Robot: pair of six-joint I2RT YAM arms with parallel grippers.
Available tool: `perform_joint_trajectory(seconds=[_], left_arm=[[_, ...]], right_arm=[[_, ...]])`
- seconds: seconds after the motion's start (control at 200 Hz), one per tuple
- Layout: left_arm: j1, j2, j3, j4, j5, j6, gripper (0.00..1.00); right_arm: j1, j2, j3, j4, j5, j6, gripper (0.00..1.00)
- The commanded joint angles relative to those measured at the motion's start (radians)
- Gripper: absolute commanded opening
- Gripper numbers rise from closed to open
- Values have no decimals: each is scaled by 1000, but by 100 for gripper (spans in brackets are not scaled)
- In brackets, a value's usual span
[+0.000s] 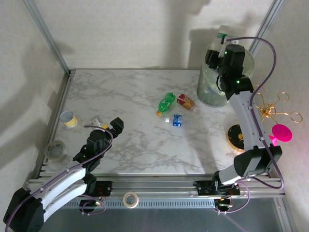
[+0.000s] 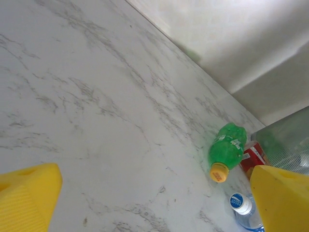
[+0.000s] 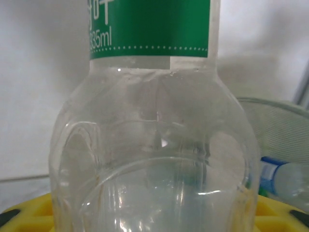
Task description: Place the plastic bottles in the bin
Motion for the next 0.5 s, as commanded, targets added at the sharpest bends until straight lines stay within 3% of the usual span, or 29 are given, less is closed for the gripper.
perform_joint_trajectory(seconds=[0.0,0.335,0.421,0.496], left_arm=[[15,-34,-18,-37,-2,14,100],[26,-107,-29,-91,-3,5,100],[29,-119,-29,-100,-3,5,100],[30,-123,-27,-103,-1,4,100]], right_arm=[[-60,83,81,13,14,43,42],[-118,266,168,-64,-37,93,44],[-121,284,172,-81,-28,101,48],[-127,288,176,-90,-22,111,59]])
